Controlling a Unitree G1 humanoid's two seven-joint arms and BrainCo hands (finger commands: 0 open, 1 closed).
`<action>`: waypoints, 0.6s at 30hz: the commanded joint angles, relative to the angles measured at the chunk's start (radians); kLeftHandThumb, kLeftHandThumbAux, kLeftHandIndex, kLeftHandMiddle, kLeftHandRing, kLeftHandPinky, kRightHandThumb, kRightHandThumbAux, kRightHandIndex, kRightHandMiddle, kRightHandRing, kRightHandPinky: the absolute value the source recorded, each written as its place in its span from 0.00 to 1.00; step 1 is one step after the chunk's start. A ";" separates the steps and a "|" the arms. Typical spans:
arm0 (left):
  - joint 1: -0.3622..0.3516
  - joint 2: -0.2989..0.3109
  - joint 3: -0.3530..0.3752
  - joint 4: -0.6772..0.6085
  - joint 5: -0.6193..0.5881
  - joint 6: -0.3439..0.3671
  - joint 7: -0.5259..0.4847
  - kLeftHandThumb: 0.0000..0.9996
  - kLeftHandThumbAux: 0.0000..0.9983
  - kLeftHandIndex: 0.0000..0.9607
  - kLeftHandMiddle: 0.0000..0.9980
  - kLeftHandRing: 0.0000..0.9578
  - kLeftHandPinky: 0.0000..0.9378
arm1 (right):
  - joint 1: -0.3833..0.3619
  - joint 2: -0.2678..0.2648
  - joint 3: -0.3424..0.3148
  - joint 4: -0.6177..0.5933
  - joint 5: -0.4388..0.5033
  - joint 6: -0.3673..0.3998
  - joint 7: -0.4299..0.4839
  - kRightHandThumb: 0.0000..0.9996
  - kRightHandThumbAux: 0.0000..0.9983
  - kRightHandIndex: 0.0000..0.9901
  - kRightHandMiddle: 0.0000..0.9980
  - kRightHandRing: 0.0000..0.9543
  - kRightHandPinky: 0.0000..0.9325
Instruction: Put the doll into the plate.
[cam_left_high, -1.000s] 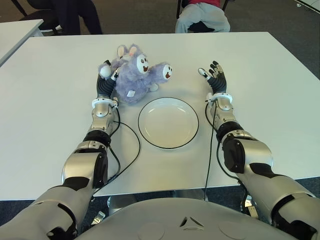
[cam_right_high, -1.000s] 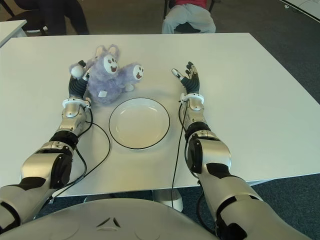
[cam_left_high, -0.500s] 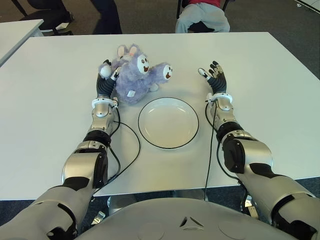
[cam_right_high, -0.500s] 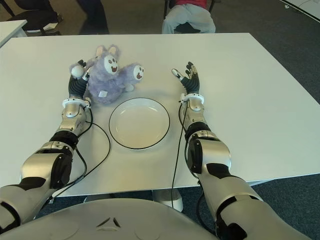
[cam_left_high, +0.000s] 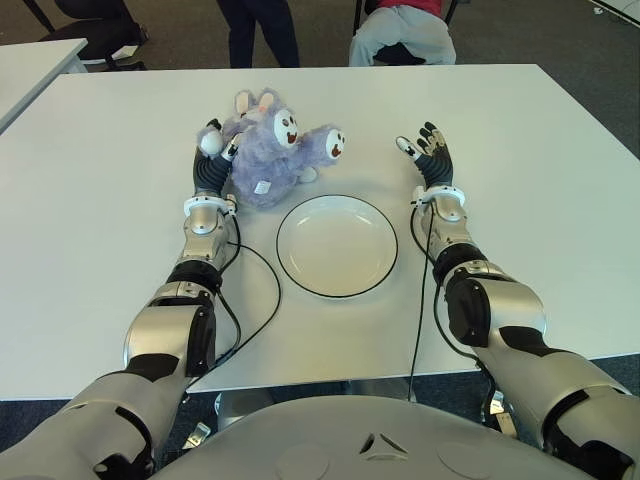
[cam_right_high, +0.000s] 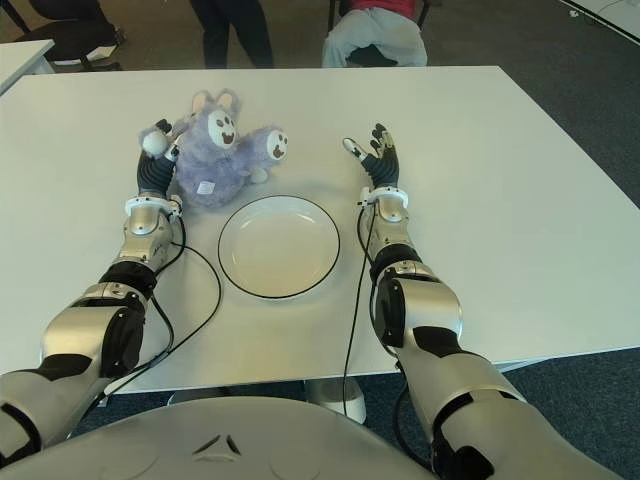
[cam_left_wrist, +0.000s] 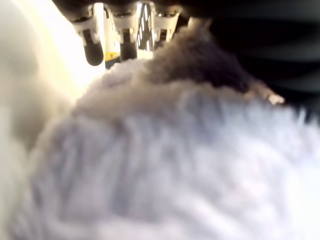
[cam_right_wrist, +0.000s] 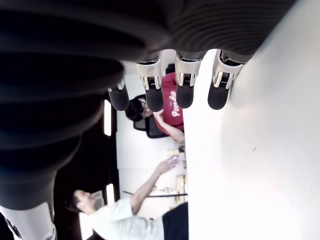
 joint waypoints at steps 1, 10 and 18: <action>0.116 -0.023 -0.008 0.057 0.015 -0.004 0.012 0.00 0.47 0.00 0.07 0.08 0.09 | 0.098 0.018 0.000 0.052 0.001 0.045 0.004 0.05 0.68 0.00 0.02 0.01 0.00; 0.118 -0.025 -0.010 0.054 0.015 -0.001 0.015 0.00 0.46 0.00 0.07 0.08 0.09 | 0.098 0.017 0.001 0.053 0.000 0.045 0.004 0.06 0.67 0.01 0.02 0.01 0.00; 0.118 -0.026 -0.009 0.053 0.013 0.004 0.014 0.00 0.47 0.00 0.08 0.09 0.10 | 0.098 0.016 0.003 0.052 -0.001 0.047 0.001 0.06 0.68 0.01 0.02 0.01 0.01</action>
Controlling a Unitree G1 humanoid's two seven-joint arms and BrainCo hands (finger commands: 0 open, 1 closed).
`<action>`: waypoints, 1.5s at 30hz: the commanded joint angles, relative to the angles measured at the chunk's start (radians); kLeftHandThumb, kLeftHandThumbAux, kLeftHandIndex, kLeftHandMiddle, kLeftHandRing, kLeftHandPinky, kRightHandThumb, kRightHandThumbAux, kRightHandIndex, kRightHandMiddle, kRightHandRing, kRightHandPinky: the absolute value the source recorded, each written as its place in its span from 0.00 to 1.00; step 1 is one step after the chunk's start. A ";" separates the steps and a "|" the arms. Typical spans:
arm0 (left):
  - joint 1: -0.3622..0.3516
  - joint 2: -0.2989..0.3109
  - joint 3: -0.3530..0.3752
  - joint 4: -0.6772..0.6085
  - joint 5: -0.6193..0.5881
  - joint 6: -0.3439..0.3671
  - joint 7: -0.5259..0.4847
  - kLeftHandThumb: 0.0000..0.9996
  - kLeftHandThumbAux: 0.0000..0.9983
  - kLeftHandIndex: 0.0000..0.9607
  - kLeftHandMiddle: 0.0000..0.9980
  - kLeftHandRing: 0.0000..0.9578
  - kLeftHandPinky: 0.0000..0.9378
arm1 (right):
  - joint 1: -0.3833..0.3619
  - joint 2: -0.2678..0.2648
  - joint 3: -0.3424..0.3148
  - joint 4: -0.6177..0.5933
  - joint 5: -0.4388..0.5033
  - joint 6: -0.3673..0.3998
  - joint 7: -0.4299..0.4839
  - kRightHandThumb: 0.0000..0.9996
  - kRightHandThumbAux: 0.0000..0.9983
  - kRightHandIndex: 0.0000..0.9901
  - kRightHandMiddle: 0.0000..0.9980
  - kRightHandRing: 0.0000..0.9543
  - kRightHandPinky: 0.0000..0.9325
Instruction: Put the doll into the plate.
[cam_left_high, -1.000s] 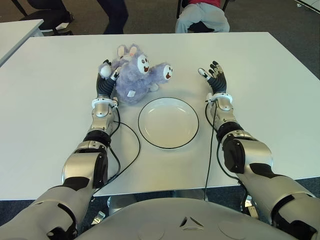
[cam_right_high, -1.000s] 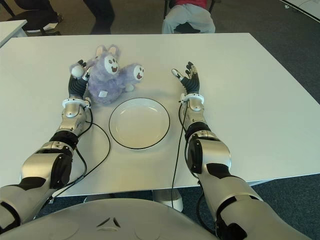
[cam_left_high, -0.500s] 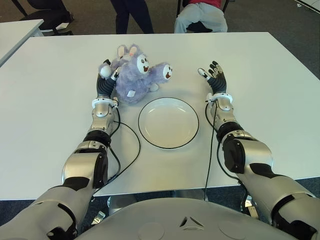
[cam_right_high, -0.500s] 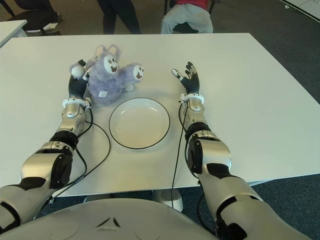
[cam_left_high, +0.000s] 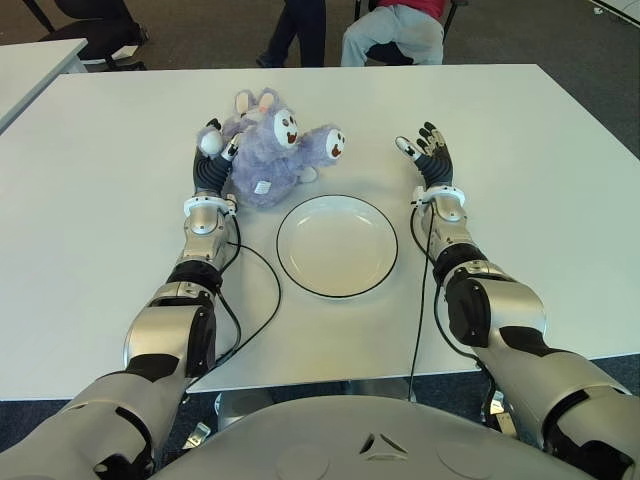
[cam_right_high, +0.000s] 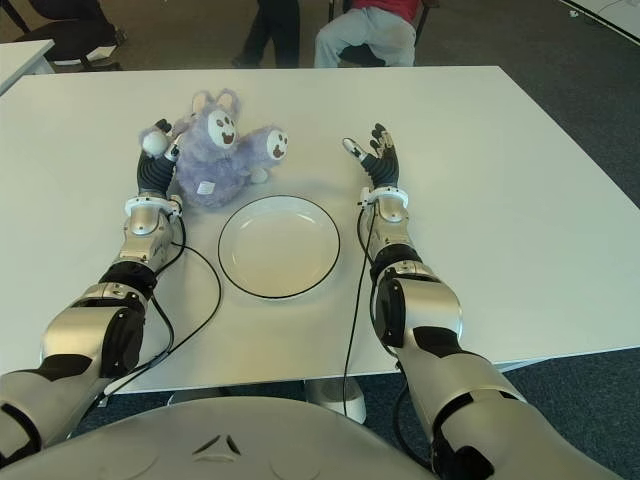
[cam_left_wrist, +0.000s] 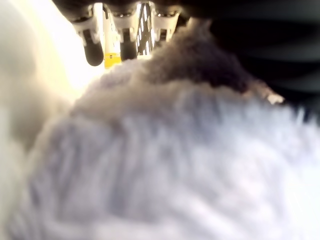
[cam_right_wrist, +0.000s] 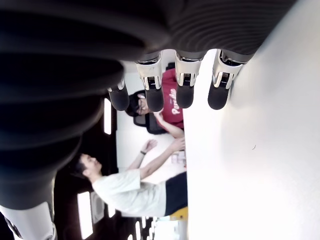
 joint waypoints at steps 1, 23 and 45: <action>0.117 -0.022 -0.007 0.056 0.012 0.005 0.009 0.00 0.47 0.00 0.08 0.09 0.10 | 0.098 0.018 0.001 0.052 -0.001 0.047 -0.003 0.06 0.68 0.01 0.02 0.01 0.01; 0.120 -0.022 -0.002 0.059 0.007 -0.001 -0.002 0.00 0.47 0.00 0.07 0.09 0.10 | 0.102 0.020 0.003 0.052 -0.001 0.043 -0.002 0.06 0.67 0.01 0.02 0.01 0.01; 0.124 -0.019 -0.002 0.059 0.007 -0.009 -0.006 0.00 0.47 0.00 0.08 0.10 0.10 | 0.101 0.023 0.004 0.052 -0.001 0.039 -0.004 0.06 0.67 0.01 0.02 0.01 0.01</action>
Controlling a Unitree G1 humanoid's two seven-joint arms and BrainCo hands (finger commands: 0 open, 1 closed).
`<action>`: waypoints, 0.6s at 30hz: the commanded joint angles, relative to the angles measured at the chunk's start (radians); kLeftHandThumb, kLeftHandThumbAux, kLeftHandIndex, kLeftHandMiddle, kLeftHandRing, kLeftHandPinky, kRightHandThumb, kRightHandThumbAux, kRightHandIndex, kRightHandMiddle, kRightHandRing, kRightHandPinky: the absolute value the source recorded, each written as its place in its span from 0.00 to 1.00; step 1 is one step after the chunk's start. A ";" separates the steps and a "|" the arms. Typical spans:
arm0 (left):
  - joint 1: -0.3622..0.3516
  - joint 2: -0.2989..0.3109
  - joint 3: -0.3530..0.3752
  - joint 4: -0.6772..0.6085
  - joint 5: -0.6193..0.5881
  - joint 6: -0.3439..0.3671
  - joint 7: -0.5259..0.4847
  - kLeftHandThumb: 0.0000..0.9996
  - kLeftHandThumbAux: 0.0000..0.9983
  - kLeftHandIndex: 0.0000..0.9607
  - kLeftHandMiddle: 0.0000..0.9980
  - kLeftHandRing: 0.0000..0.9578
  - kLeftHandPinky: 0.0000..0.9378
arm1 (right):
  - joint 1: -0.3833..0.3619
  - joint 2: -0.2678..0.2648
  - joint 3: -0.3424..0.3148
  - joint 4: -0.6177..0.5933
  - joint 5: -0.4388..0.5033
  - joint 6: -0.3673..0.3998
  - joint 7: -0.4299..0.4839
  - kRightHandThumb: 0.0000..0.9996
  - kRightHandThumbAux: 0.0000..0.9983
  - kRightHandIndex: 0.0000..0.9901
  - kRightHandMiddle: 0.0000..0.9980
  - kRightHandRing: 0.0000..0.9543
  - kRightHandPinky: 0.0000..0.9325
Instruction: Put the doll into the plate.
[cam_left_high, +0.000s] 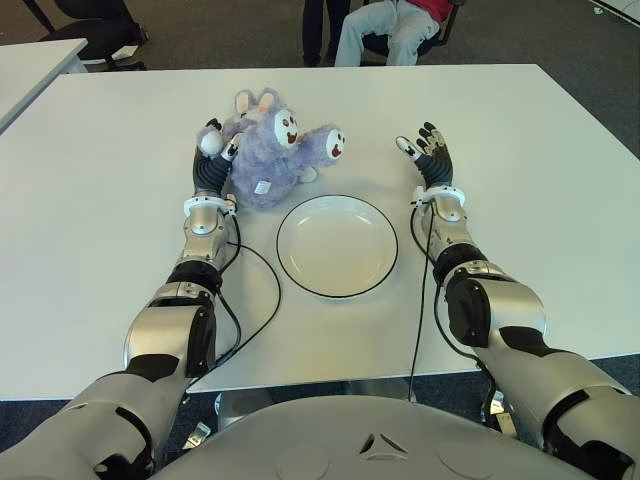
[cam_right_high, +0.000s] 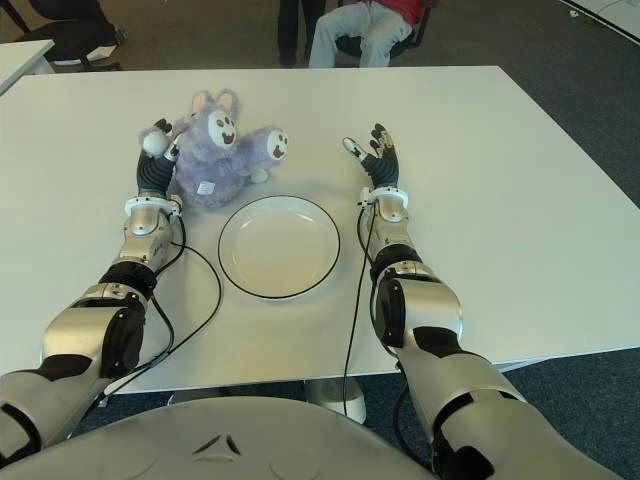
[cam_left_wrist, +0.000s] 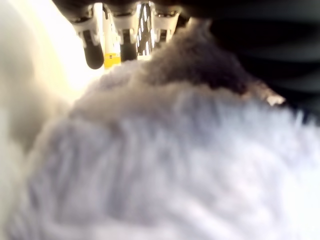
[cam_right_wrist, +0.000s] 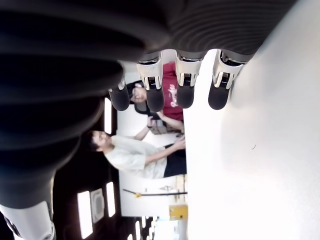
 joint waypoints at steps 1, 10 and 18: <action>0.123 -0.017 -0.004 0.060 0.007 -0.009 -0.006 0.00 0.48 0.00 0.08 0.10 0.09 | 0.100 0.023 0.001 0.052 0.000 0.043 -0.003 0.05 0.67 0.01 0.02 0.01 0.01; 0.121 -0.017 -0.003 0.061 0.007 -0.007 -0.004 0.00 0.47 0.00 0.08 0.09 0.10 | 0.097 0.023 0.001 0.053 0.000 0.048 -0.001 0.05 0.67 0.01 0.02 0.01 0.01; 0.120 -0.015 -0.006 0.063 0.010 -0.006 -0.003 0.00 0.47 0.00 0.08 0.10 0.11 | 0.097 0.024 0.002 0.054 -0.002 0.049 -0.001 0.06 0.66 0.01 0.02 0.01 0.01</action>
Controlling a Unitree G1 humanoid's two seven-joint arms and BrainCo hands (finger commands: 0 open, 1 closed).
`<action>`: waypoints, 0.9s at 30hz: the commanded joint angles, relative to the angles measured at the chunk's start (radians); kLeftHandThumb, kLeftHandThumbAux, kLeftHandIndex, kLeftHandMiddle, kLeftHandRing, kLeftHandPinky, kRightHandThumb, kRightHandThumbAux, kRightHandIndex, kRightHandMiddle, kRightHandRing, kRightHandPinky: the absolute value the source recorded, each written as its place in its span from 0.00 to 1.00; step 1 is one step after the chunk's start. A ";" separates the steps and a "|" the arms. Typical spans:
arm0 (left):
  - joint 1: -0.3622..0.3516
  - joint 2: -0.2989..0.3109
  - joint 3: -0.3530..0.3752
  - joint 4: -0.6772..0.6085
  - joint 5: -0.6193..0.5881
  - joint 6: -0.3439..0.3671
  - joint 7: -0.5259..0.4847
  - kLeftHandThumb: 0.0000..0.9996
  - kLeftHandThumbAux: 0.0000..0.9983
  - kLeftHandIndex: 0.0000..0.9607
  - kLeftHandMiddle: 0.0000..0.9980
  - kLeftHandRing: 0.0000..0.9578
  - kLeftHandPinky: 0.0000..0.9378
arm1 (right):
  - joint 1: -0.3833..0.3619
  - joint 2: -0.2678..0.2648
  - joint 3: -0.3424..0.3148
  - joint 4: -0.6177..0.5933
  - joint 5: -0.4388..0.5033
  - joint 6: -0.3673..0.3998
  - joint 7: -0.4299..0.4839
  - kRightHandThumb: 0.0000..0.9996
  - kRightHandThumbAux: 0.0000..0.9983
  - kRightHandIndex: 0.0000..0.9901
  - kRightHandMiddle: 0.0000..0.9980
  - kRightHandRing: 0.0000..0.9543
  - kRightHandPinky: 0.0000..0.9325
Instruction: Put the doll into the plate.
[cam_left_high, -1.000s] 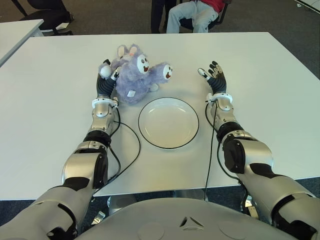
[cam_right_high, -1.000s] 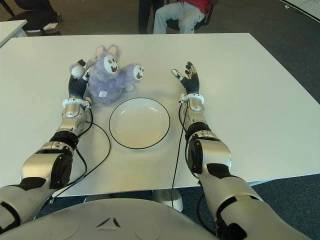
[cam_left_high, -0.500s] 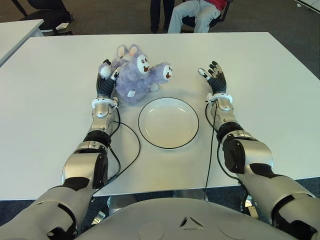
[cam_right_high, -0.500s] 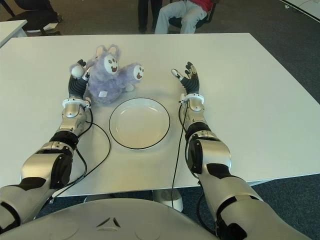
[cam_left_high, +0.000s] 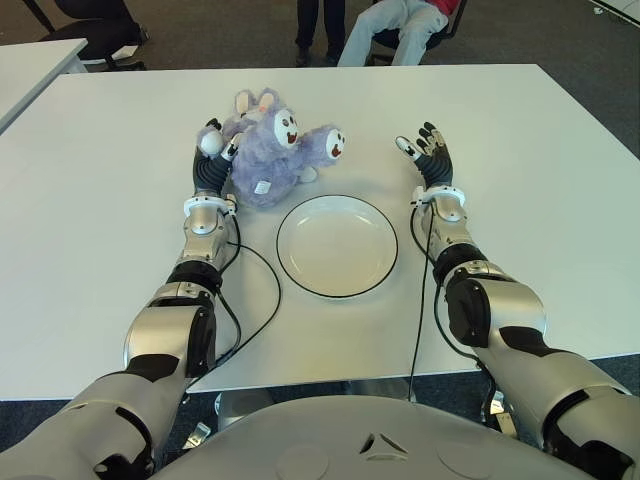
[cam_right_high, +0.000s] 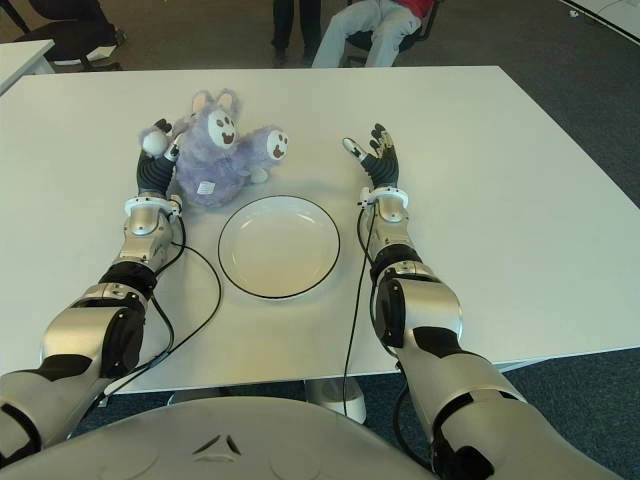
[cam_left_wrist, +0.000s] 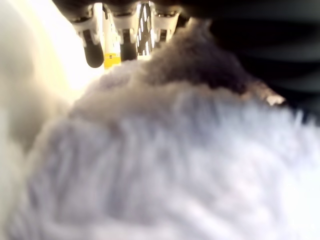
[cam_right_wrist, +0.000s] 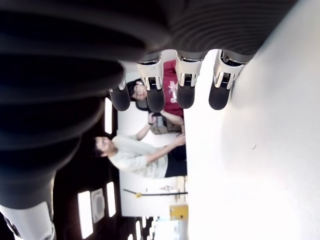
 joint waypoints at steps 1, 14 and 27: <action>0.119 -0.015 -0.006 0.064 0.011 -0.006 -0.003 0.00 0.46 0.00 0.08 0.10 0.11 | 0.096 0.024 0.002 0.054 -0.002 0.049 -0.001 0.06 0.66 0.01 0.02 0.01 0.01; 0.113 -0.014 -0.005 0.069 0.011 -0.001 0.000 0.00 0.46 0.00 0.08 0.09 0.11 | 0.092 0.025 0.001 0.055 -0.001 0.053 -0.001 0.06 0.67 0.01 0.03 0.02 0.01; 0.111 -0.012 -0.006 0.075 0.010 0.004 -0.004 0.00 0.46 0.00 0.06 0.08 0.09 | 0.092 0.025 -0.001 0.055 0.000 0.054 0.000 0.06 0.67 0.01 0.02 0.01 0.01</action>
